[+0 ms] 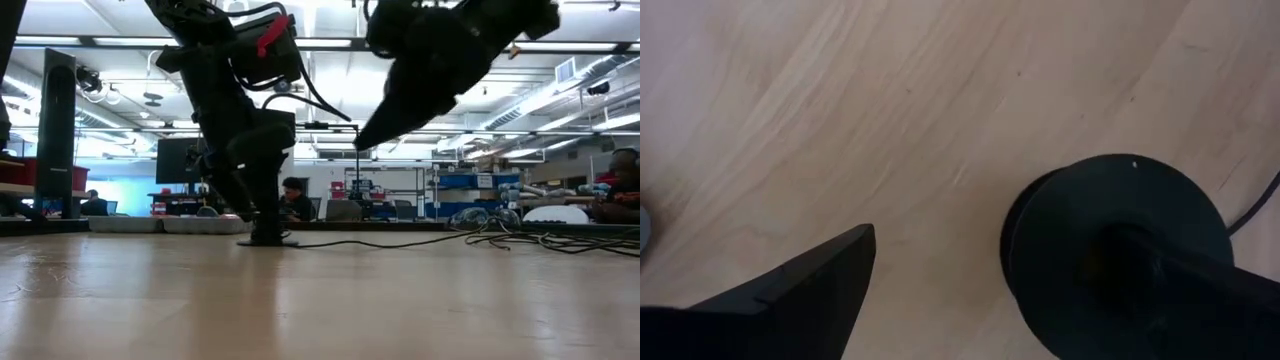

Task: Coil cords
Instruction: Uncoil the black wire from the black spool

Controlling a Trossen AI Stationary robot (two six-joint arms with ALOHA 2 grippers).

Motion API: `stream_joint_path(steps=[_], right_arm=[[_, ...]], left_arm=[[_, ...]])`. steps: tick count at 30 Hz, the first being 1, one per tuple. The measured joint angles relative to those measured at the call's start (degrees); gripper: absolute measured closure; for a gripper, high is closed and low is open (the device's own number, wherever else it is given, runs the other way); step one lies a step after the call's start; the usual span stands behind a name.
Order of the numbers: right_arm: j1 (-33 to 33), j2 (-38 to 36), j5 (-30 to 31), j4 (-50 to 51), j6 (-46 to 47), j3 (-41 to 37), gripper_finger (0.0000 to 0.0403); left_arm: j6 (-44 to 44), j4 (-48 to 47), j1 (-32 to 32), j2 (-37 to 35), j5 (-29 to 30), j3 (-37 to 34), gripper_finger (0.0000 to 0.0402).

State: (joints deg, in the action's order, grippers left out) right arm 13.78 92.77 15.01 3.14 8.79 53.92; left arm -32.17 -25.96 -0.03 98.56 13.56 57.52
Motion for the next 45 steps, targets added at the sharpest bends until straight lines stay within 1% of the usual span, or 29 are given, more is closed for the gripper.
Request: stream_joint_path(steps=[4, 9, 11, 15, 18, 20, 21, 24, 25, 28, 36, 39, 42, 44, 45], right_arm=[[-2.3, 3.7, -0.6, -5.9, -1.9, -0.3, 0.0353], [-4.2, 12.5, -7.3, -15.5, -2.5, -0.3, 0.0299], [-4.4, 15.3, -7.8, -17.3, -2.6, -0.1, 0.0278], [-4.5, 18.5, -7.5, -18.5, -3.3, 0.7, 0.0248], [-4.7, 19.6, -6.9, -17.4, -3.4, 0.7, 0.0243], [-5.0, 19.4, -7.6, -15.2, -1.1, 0.9, 0.0262], [-5.1, 19.0, -7.8, -13.5, 0.2, 1.0, 0.0282], [-5.2, 17.1, -9.7, -7.8, 1.2, 1.0, 0.037], [-5.0, 16.4, -10.4, -5.4, 0.5, 1.0, 0.0386], [-3.8, 13.1, -11.5, 3.6, 1.9, 1.0, 0.0392], [1.2, 1.7, -20.9, 37.2, 10.2, 0.4, 0.04], [3.7, -1.2, -21.5, 53.0, 12.7, 0.5, 0.04], [5.8, -2.5, -21.6, 65.5, 15.9, 0.4, 0.0401], [6.5, -2.6, -21.1, 70.3, 18.4, 0.4, 0.0401], [6.7, -2.6, -19.6, 70.3, 19.2, 0.4, 0.04]], left_arm=[[0.0, 0.6, 0.0, 0.0, -0.2, 0.0, 0.0002], [0.0, 1.5, 0.0, 0.0, -0.2, 0.0, 0.0002], [0.0, 0.9, 0.0, 0.0, -0.2, 0.0, 0.0002], [0.0, 0.9, 0.0, 0.0, -0.1, 0.0, 0.0002], [0.1, 1.1, 0.0, 0.0, -0.2, 0.0, 0.0002], [0.1, 0.6, 0.0, 0.0, -0.2, 0.0, 0.0002], [0.1, 0.8, 0.0, 0.0, -0.2, 0.0, 0.0002], [0.1, 0.9, 0.0, 0.0, 0.0, 0.0, 0.0002], [0.1, 0.7, 0.0, 0.0, 0.1, 0.0, 0.0002], [0.1, 0.2, 0.0, 0.0, 0.6, 0.0, 0.0002], [-0.2, -0.5, 0.0, 0.0, 1.0, 0.0, 0.0002], [-0.3, -0.9, 0.0, 0.0, 1.4, 0.0, 0.0002], [-0.3, -0.9, -0.1, 0.0, 1.5, 0.0, 0.0002], [-0.4, -0.8, -0.1, 0.0, 1.6, 0.0, 0.0002], [-0.6, -0.9, -0.1, 0.0, 1.5, 0.0, 0.0002]])
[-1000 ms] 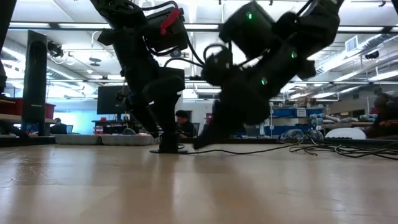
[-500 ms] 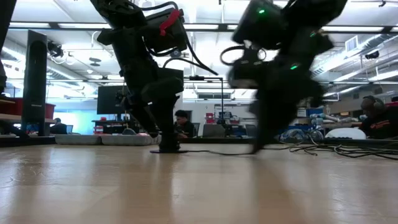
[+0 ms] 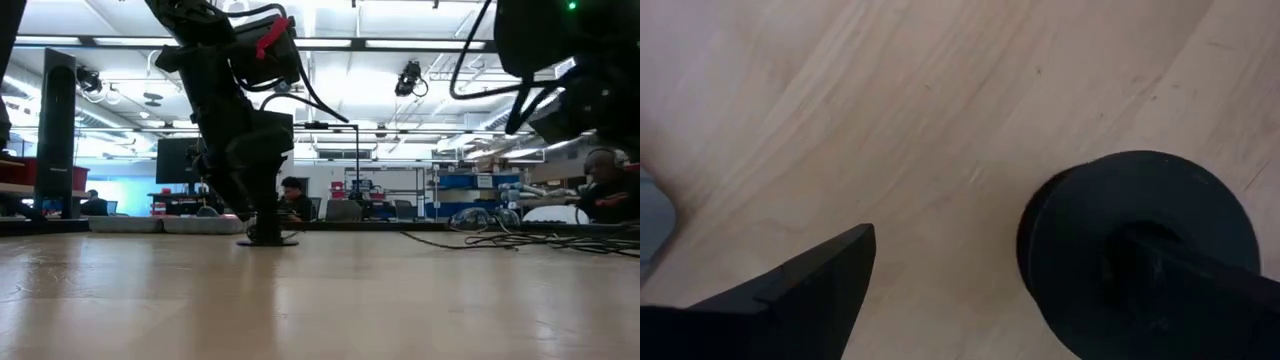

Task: Coil cords
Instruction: Uncoil the black wire from the black spool

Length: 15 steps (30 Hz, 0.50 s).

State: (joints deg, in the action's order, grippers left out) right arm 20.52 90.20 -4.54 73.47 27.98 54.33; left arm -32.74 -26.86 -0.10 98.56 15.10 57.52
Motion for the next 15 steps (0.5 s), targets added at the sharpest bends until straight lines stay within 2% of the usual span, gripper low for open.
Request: stream_joint_path(steps=[3, 6, 10, 15], right_arm=[[0.2, 0.0, 7.2, -5.0, 3.3, 0.0, 0.0395], [-0.1, 0.0, 12.5, -15.6, 4.4, 0.1, 0.0385], [-1.3, 0.0, 15.3, -31.6, -0.1, 0.1, 0.0368], [-3.4, 0.2, 15.4, -50.9, -7.5, 0.1, 0.0337]], left_arm=[[-0.3, 0.1, 0.0, 0.0, 0.0, 0.0, 0.0002], [-0.5, 0.1, 0.0, 0.0, -0.3, 0.0, 0.0002], [-0.5, 0.1, 0.0, 0.0, -0.6, 0.0, 0.0002], [-0.5, 0.1, 0.0, 0.0, -0.6, 0.0, 0.0002]])
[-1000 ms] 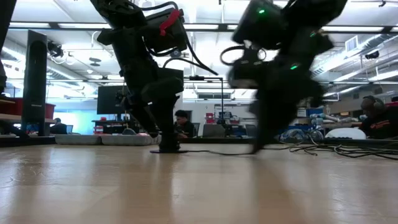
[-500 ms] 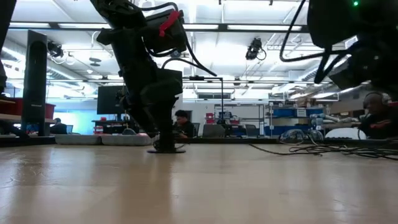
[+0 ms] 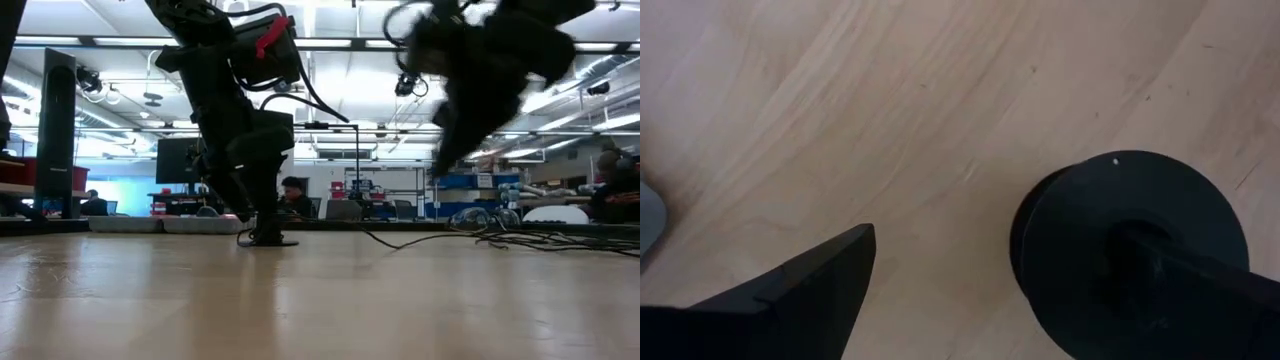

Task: Coil cords
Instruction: Uncoil the black wire from the black spool

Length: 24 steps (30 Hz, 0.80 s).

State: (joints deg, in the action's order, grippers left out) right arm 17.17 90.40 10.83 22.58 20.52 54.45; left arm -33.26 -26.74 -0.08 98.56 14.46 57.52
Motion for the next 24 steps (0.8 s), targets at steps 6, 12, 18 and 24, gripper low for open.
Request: stream_joint_path(steps=[6, 12, 18, 24], right_arm=[[-3.1, 5.3, -0.1, -20.7, -4.6, 0.1, 0.0288], [-3.5, 15.8, -4.7, -39.6, -8.8, 0.2, 0.0247], [-4.0, 21.9, -2.8, -40.1, -8.6, 2.7, 0.0243], [-4.2, 21.9, -2.5, -34.0, -8.1, 3.1, 0.0327]], left_arm=[[0.0, 0.3, 0.0, 0.0, -0.2, 0.0, 0.0002], [0.0, 0.2, 0.0, 0.0, -0.2, 0.0, 0.0002], [0.0, 0.2, 0.0, 0.0, -0.2, 0.0, 0.0002], [0.0, -0.2, 0.0, 0.0, 0.0, 0.0, 0.0002]])
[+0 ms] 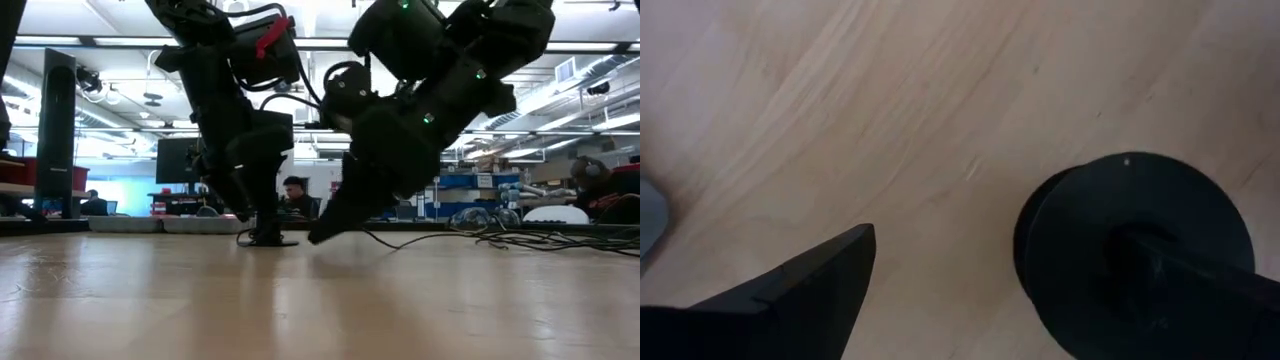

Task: Coil cords
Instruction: Uncoil the black wire from the black spool

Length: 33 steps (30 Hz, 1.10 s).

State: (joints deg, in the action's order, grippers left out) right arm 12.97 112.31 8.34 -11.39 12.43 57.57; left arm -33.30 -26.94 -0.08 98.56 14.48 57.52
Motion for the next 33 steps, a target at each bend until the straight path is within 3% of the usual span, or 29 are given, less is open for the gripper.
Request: stream_joint_path(steps=[3, 13, 22, 27, 30, 33], right_arm=[[0.6, -2.5, -0.6, 7.3, -0.5, 0.2, 0.0389], [5.2, -14.0, 0.0, 49.2, 12.4, 0.2, 0.0401], [9.6, -19.3, -0.5, 78.3, 28.6, 0.2, 0.0401], [11.1, -19.7, 8.4, 74.8, 31.5, 0.1, 0.0388], [11.7, -19.7, 12.8, 65.8, 28.4, 0.1, 0.0373], [11.1, -19.7, 13.0, 54.3, 23.2, 0.1, 0.0353]], left_arm=[[0.0, -0.8, 0.0, 0.0, 0.1, 0.0, 0.0002], [-0.4, -2.2, -0.1, -0.1, 1.3, 0.1, 0.0002], [-0.3, -2.0, -0.2, -0.1, 1.4, 0.1, 0.0002], [-0.2, -2.3, -0.2, -0.1, 1.4, 0.0, 0.0002], [-0.2, -2.2, -0.2, -0.1, 1.4, 0.0, 0.0002], [-0.2, -2.1, -0.2, -0.2, 1.4, 0.0, 0.0002]])
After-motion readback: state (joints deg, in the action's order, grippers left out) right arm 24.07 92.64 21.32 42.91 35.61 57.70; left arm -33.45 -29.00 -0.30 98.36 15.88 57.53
